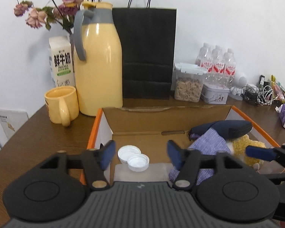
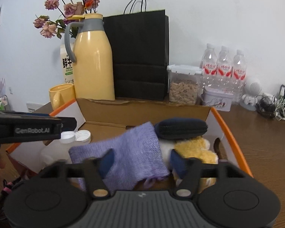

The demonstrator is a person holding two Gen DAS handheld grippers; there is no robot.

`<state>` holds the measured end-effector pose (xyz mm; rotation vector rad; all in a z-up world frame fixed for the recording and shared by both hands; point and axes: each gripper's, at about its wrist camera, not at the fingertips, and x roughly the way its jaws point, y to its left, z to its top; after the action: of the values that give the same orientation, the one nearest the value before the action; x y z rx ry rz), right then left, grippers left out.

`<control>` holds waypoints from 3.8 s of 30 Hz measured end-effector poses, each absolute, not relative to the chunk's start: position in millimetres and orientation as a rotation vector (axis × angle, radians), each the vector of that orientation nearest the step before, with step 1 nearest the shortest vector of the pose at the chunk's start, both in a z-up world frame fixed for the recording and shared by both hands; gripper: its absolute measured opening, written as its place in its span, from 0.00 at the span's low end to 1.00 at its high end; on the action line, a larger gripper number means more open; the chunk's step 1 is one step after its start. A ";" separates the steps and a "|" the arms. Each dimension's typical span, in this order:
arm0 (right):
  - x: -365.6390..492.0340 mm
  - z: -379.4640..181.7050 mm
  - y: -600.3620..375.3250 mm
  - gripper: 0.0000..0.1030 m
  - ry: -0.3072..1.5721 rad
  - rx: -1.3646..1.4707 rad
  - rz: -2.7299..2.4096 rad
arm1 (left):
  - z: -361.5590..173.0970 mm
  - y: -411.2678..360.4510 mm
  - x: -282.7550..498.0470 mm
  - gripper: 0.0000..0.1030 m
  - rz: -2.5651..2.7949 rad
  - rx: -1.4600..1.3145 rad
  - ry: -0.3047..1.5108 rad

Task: Organize objects
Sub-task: 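Lower the purple pouch and the white cap into the box and release, then grasp the white cloth with the right gripper while the left gripper grasps the braided black cable, then lift the white cloth and the black cable over the box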

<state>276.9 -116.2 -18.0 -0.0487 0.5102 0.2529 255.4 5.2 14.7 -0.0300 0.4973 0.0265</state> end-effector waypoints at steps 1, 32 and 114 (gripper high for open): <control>275.4 -16.7 -116.8 0.81 0.503 -0.048 0.253 | 16.3 4.6 253.7 0.85 0.031 -0.028 0.490; 212.4 22.2 -158.4 1.00 0.414 -0.087 0.246 | 61.5 13.0 186.7 1.00 0.060 -0.029 0.356; 137.4 -56.9 -160.3 0.40 0.628 -0.054 0.285 | -24.5 50.1 145.3 0.87 -0.092 -0.263 0.694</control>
<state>137.4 -160.3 -56.9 -0.0544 0.6284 0.2846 145.3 50.1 -24.5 -0.2634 0.6943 -0.0918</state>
